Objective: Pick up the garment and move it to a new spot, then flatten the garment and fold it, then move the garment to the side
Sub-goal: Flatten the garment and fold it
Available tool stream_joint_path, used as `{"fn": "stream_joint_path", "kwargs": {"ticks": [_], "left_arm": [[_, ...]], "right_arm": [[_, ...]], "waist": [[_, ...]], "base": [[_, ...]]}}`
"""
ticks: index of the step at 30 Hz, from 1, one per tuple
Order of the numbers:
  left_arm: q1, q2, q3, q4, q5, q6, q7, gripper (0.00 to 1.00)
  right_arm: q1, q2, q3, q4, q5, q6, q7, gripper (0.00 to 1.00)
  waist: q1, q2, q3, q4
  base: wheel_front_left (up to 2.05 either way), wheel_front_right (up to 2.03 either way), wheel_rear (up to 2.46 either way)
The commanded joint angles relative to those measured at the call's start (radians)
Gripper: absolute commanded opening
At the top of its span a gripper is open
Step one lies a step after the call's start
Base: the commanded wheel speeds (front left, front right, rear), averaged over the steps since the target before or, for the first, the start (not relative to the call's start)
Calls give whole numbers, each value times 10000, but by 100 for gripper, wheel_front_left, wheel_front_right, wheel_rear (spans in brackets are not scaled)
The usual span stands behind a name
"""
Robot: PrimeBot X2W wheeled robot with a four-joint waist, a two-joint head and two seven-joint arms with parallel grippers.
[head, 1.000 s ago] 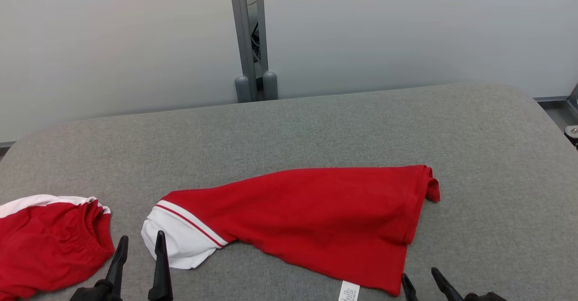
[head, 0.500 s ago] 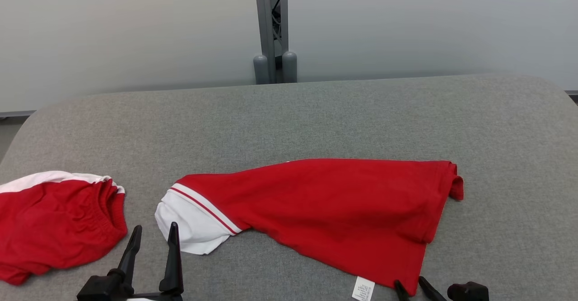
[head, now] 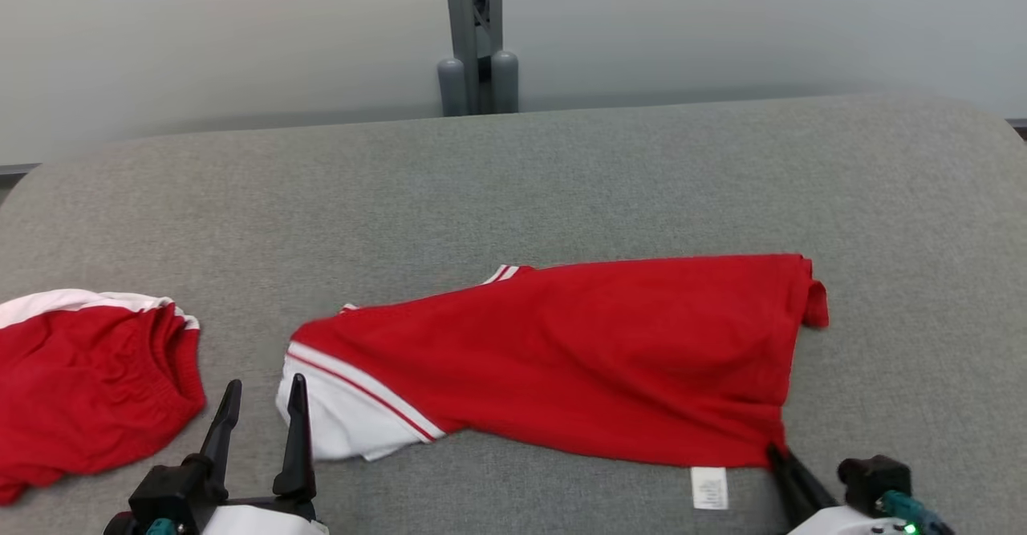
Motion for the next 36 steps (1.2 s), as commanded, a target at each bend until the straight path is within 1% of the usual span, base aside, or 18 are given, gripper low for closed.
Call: {"fn": "stream_joint_path", "kwargs": {"ticks": [1,3,6,9,11,12,14,15,17,23,28,29,31,32,33,36], "left_arm": [[-181,46,94,237,137,-31,-42,100],[-379,103,140,820,267,-67,-42,100],[-858,384,38,1897,437,-179,49,100],[-1133,550,-64,2630,279,-498,381,100],[-1189,760,-100,2824,216,-701,546,100],[-1151,842,-183,2831,187,-823,556,100],[-936,935,-254,2752,38,-990,567,95],[-817,1013,-281,2662,-4,-1038,555,95],[-599,1118,-315,2365,-96,-1095,540,100],[86,1527,-890,1251,-264,-1282,1150,100],[56,1620,-1124,1001,-452,-1314,1555,100],[8,1611,-1145,978,-479,-1313,1616,96],[-36,1591,-1269,1025,-459,-1317,1739,45],[-48,1529,-1314,1068,-541,-1322,1815,35],[-47,1524,-1393,1105,-542,-1327,1897,0],[67,1384,-1370,1124,-821,-1323,2084,0]], "right_arm": [[57,-141,-321,-101,-295,-76,33,0],[49,-132,-837,-314,-796,-66,25,0],[-132,-119,-1344,-538,-1283,-54,21,0],[-292,-121,-1477,-709,-1389,-53,19,0],[-354,-116,-1440,-793,-1359,-53,19,0],[-392,-117,-1419,-849,-1315,-53,19,0],[-413,-120,-1373,-942,-1250,-53,19,0],[-398,-120,-1342,-970,-1208,-53,19,0],[-350,-119,-1305,-1002,-1147,-53,19,0],[-210,-113,-1407,-1097,-1055,-47,21,0],[-317,-110,-1240,-1011,-970,-45,22,0],[-358,-108,-1215,-1025,-973,-45,21,0],[-387,-113,-1200,-1064,-948,-45,21,0],[-391,-113,-1196,-1067,-947,-45,21,0],[-380,-116,-1190,-1061,-949,-45,21,0],[-267,-117,-1285,-1102,-992,-45,19,0]], "waist": [[0,0,128,-134],[0,0,251,-257],[0,0,487,-410],[0,0,718,-527],[0,0,841,-589],[0,0,897,-609],[0,0,994,-633],[0,0,1031,-645],[0,0,1089,-646],[0,0,1165,-513],[0,0,1117,-545],[0,0,1099,-563],[0,0,1048,-606],[0,0,1017,-631],[0,0,974,-661],[0,0,806,-726]], "base": [[0,0,0],[0,0,0],[0,0,0],[0,0,0],[0,0,0],[0,0,0],[0,0,0],[0,0,0],[0,0,0],[0,0,0],[0,0,0],[0,0,0],[0,0,0],[0,0,0],[0,0,0],[0,0,0]]}}
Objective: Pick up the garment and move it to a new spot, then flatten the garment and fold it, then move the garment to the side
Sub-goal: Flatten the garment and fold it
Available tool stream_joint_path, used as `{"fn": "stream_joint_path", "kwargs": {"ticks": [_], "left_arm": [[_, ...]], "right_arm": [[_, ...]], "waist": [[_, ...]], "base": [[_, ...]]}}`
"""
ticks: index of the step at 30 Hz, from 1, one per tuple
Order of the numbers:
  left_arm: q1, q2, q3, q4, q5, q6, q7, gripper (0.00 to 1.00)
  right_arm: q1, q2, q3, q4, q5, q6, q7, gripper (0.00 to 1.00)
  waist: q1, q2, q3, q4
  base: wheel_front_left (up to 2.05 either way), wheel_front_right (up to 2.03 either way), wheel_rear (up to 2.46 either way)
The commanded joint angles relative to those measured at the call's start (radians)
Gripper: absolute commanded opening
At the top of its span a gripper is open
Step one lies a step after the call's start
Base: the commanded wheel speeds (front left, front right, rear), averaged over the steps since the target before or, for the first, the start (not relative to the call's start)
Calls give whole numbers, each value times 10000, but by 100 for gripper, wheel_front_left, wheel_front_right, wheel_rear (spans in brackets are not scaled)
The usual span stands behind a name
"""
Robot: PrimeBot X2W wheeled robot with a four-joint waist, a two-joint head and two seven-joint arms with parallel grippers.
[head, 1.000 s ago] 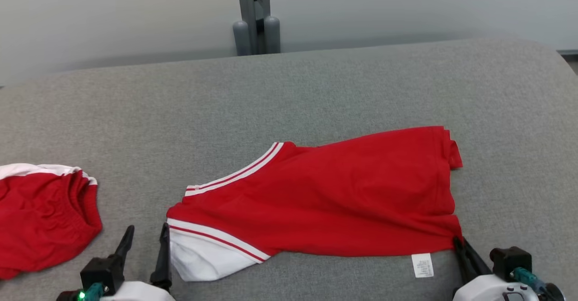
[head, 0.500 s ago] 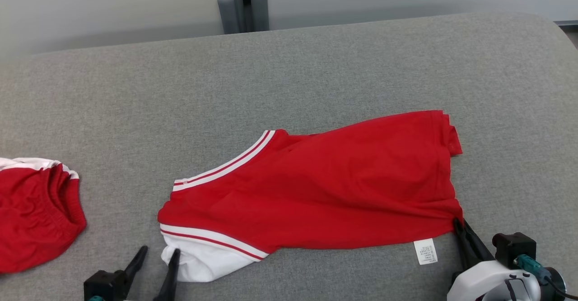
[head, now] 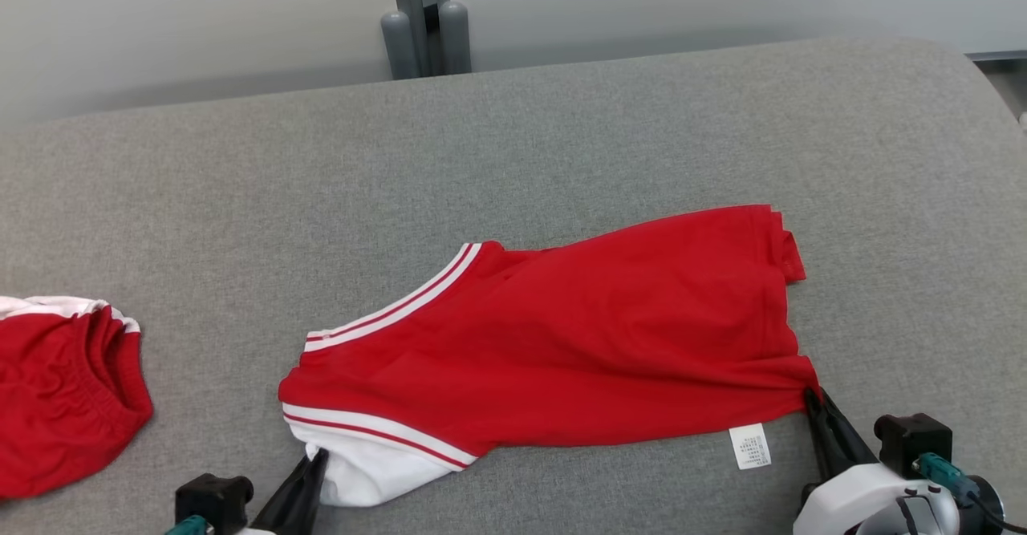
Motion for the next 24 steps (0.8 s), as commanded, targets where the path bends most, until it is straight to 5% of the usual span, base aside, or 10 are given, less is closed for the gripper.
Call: {"fn": "stream_joint_path", "kwargs": {"ticks": [1,15,24], "left_arm": [[10,-18,87,-83,-140,-25,6,0],[279,-630,1695,-4174,-4708,-43,1250,0],[-1647,-330,2045,-6151,-6224,148,2385,0]], "right_arm": [[79,-80,-63,-46,-21,-5,-6,0],[395,-76,-291,-2139,808,-5,-6,0],[-527,-1088,193,-4560,2066,-5,1034,0]], "waist": [[0,0,-91,-21],[0,0,-1413,71],[0,0,-1890,133]], "base": [[0,0,0],[0,0,0],[0,0,0]]}}
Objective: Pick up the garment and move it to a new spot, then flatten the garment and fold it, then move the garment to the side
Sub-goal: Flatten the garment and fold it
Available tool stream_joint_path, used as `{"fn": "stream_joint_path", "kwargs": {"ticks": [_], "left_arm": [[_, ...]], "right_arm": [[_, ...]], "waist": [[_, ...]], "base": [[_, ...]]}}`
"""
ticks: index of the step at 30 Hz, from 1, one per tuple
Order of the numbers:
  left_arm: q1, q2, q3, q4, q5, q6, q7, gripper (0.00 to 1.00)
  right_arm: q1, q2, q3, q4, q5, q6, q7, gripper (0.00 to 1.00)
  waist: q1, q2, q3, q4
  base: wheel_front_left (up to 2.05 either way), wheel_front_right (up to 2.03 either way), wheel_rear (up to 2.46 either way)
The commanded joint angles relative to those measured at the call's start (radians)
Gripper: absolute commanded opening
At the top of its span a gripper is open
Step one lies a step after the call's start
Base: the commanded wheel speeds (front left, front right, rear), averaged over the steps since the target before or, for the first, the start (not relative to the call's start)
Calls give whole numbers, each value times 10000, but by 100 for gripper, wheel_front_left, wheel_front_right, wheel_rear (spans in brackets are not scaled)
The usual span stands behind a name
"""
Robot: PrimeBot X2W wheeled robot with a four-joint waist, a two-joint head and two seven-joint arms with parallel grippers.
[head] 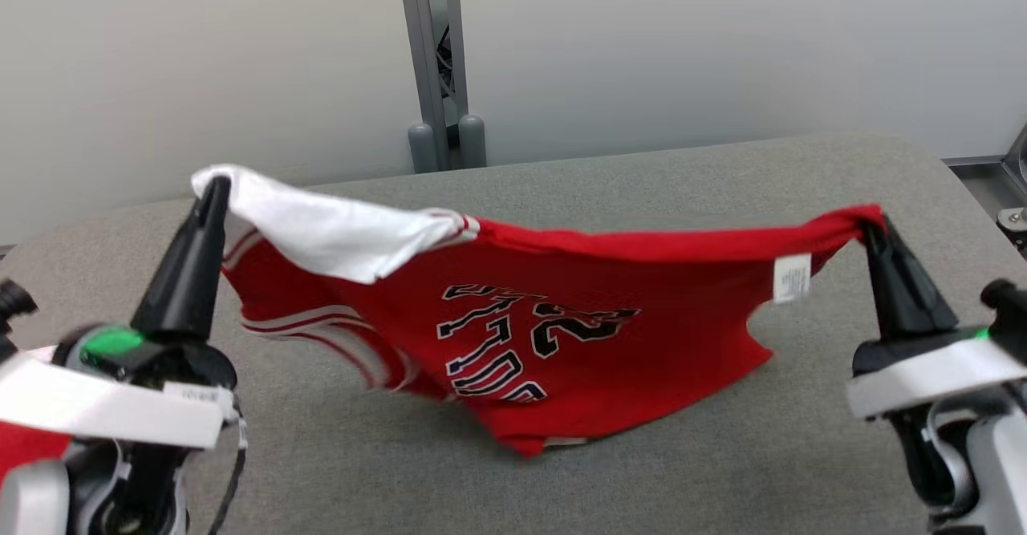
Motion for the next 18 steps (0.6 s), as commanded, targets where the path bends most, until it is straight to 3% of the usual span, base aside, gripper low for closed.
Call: {"fn": "stream_joint_path", "kwargs": {"ticks": [1,8,18], "left_arm": [[-751,142,83,-140,-131,-22,114,0],[-3967,579,263,221,-180,372,531,0],[-6506,877,141,1557,-665,623,1304,0]], "right_arm": [[-397,-283,10,-567,269,-3,355,0],[-2214,-1150,68,-2141,1615,-3,1974,0],[-3695,-1974,-454,-2652,1518,-3,2762,0]], "waist": [[0,0,-90,20],[0,0,-341,-60],[0,0,-421,-47]], "base": [[0,0,0],[0,0,0],[0,0,0]]}}
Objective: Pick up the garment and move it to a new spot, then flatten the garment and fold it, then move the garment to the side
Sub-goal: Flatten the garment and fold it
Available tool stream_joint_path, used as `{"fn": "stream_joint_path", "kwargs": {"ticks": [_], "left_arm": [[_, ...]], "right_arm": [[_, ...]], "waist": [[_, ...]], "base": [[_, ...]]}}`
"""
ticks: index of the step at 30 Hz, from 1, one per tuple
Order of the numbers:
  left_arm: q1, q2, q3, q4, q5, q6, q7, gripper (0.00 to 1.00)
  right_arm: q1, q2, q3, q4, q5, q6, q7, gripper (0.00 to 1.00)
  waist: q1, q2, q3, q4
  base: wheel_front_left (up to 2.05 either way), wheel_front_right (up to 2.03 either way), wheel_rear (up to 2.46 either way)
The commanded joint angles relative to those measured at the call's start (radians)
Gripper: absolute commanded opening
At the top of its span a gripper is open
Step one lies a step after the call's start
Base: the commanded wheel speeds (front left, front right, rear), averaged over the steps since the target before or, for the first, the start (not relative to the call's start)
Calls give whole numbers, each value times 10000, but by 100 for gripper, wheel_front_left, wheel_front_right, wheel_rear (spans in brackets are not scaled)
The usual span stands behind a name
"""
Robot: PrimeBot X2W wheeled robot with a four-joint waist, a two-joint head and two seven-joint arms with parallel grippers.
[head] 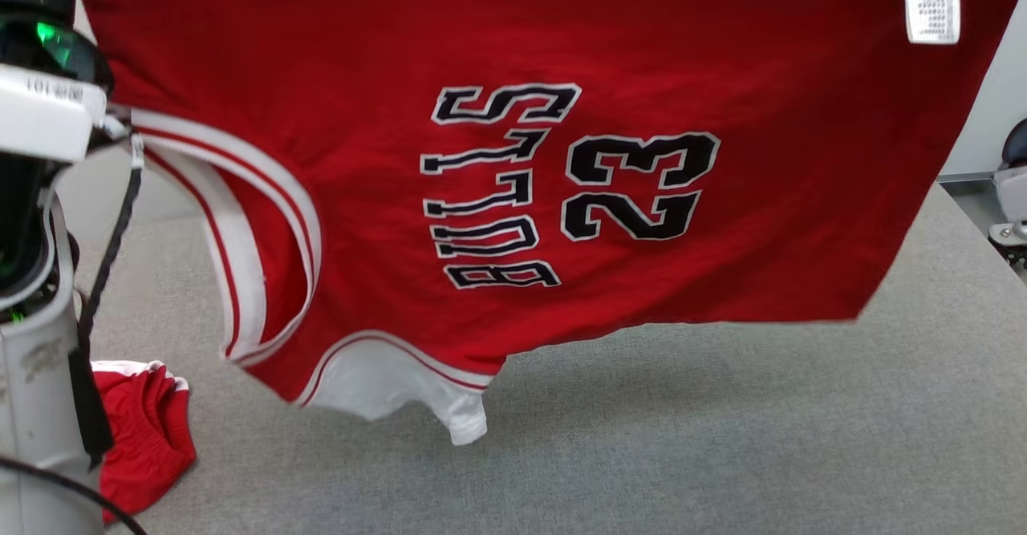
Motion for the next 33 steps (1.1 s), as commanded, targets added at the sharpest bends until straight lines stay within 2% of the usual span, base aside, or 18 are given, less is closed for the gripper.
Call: {"fn": "stream_joint_path", "kwargs": {"ticks": [1,7,11,15,18,20,24,27,33], "left_arm": [[-238,79,5,205,-100,53,105,0],[-923,286,-455,1486,-123,81,854,0],[-1502,440,-857,2607,250,-79,974,0],[-2672,567,-1236,3773,869,-309,649,0],[-3798,449,-1606,4740,1040,-596,384,0],[-4715,633,-1818,5442,1412,-711,51,0],[-6524,923,-2329,6909,2159,-836,-1130,0],[-7797,1069,-2725,7696,2479,-847,-2344,0],[-9536,1576,-4145,7798,1686,-853,-4212,0]], "right_arm": [[-95,-44,-19,24,-37,-3,81,0],[-541,74,147,838,-143,-3,297,0],[-1223,339,555,2068,-153,-3,398,0],[-2532,801,793,3731,78,-3,745,0],[-3852,1129,902,4993,224,-3,933,0],[-4836,1266,884,5773,137,-3,854,0],[-6883,1577,1006,7275,-481,-1,50,0],[-8241,1814,913,8332,-962,-3,-1010,0],[-10235,1980,753,10030,-1988,-3,-3100,0]], "waist": [[0,-1,20,4],[0,-1,344,-74],[0,-1,794,-145],[0,-1,1788,-171],[0,-1,2753,-91],[0,-1,3481,-28],[0,-1,4817,-76],[0,-1,5539,-206],[0,-1,6603,-346]], "base": [[0,0,0],[0,0,0],[0,0,0],[0,0,0],[0,0,0],[0,0,0],[0,0,0],[0,0,0],[0,0,0]]}}
